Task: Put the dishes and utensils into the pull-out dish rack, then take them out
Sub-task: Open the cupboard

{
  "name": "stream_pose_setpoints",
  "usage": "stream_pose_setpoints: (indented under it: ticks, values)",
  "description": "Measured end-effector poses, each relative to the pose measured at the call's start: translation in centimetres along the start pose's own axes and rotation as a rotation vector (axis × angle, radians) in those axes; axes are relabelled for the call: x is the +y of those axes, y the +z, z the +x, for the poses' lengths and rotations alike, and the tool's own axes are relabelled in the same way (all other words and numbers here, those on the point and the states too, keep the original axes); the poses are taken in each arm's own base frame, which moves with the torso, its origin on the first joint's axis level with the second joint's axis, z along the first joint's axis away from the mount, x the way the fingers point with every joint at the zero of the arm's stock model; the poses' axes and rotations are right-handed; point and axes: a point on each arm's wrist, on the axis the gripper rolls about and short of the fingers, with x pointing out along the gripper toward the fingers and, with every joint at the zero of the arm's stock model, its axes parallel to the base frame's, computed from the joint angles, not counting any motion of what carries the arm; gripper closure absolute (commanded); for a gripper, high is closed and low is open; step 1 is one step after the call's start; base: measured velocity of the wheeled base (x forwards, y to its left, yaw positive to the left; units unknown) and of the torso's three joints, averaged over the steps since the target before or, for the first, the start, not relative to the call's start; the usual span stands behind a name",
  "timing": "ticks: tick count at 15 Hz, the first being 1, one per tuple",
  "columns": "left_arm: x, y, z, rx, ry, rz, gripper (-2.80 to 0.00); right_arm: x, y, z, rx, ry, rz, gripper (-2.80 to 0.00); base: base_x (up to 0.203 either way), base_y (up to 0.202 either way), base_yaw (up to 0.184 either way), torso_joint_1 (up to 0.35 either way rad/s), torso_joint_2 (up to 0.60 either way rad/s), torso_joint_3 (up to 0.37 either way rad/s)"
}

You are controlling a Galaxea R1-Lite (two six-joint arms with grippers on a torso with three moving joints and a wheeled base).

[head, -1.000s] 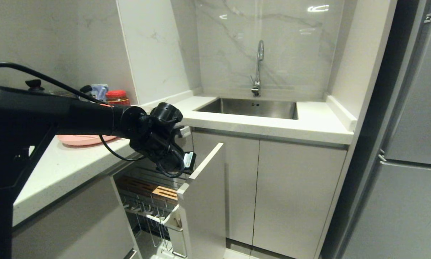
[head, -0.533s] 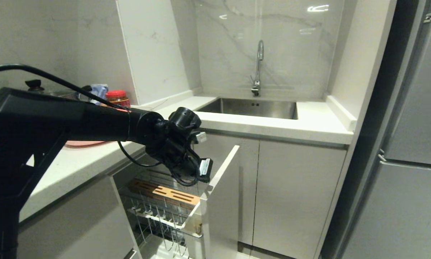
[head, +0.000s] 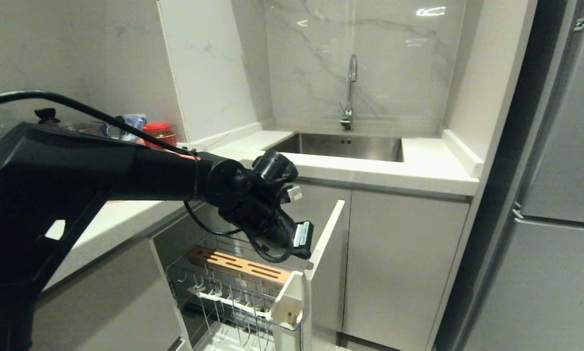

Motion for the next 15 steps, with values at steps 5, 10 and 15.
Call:
stream_pose_setpoints:
  ticks: [5, 10, 15]
  values:
    - [-1.8, -1.0, 0.8, 0.046, -0.048, 0.033, 0.0, 0.0, 0.0, 0.0, 0.0, 0.0, 0.0, 0.0, 0.0, 0.0, 0.0, 0.0, 0.0, 0.0]
    - [-3.2, -1.8, 1.2, 0.074, -0.076, 0.063, 0.0, 0.0, 0.0, 0.0, 0.0, 0.0, 0.0, 0.0, 0.0, 0.0, 0.0, 0.0, 0.0, 0.0]
    - [-3.6, -2.0, 1.3, 0.08, -0.082, 0.074, 0.0, 0.0, 0.0, 0.0, 0.0, 0.0, 0.0, 0.0, 0.0, 0.0, 0.0, 0.0, 0.0, 0.0]
